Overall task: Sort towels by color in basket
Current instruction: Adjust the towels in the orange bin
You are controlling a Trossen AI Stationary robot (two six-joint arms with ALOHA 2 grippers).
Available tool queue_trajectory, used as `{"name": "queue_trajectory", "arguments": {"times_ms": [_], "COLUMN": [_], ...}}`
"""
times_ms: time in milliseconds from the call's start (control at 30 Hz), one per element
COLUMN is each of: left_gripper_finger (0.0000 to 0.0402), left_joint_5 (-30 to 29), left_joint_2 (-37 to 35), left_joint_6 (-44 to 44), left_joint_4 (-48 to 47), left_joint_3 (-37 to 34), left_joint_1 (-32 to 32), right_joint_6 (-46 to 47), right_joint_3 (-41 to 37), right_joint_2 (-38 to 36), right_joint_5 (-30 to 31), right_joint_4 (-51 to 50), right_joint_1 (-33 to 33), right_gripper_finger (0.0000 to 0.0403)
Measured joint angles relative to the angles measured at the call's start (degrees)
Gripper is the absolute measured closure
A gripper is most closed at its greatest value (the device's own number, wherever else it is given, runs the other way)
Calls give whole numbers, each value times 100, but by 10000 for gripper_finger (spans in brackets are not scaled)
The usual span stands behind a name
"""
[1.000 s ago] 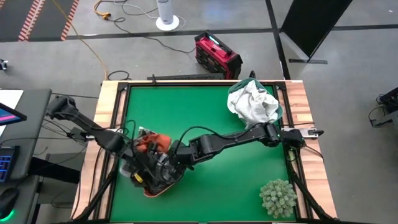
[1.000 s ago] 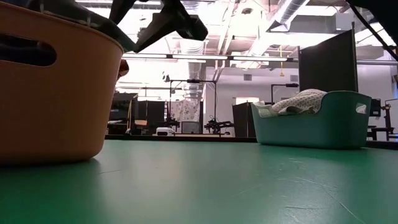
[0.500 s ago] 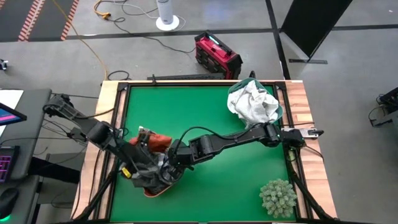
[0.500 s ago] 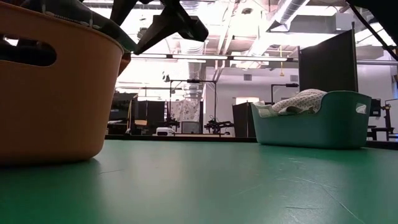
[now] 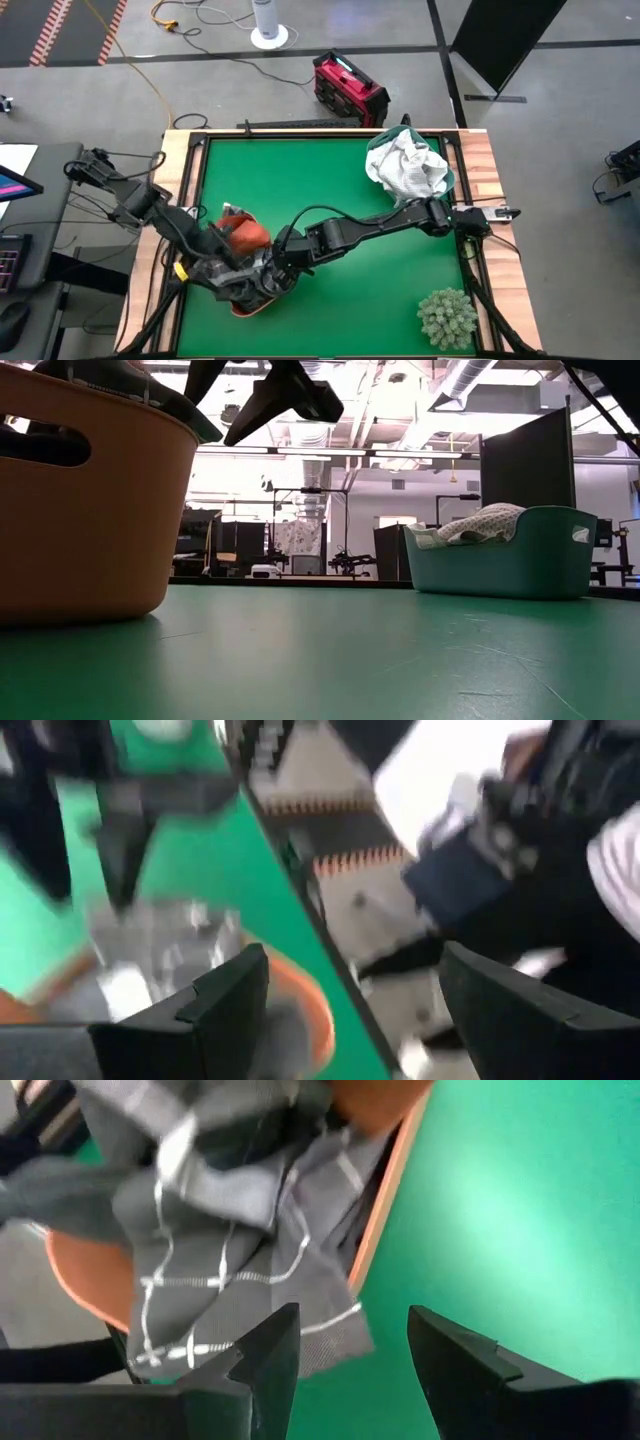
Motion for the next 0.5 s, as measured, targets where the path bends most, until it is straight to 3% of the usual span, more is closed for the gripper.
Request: {"name": "queue_trajectory", "arguments": {"times_ms": [167, 300, 500], "left_gripper_finger": [120, 120, 120], "left_joint_5": [-677, -731, -1112], "left_joint_2": [3, 46, 3], "left_joint_6": [212, 64, 732], "left_joint_4": [507, 482, 358], "left_joint_3": [-230, -262, -254], "left_joint_1": [24, 109, 44], "right_joint_6": [-62, -79, -1299], "right_joint_3": [9, -4, 22], "right_joint_2": [-104, -248, -465], "right_joint_5": [13, 56, 1110], "right_joint_4": [-49, -49, 984], "right_joint_1": [-124, -107, 48], "right_gripper_finger": [191, 191, 191]}}
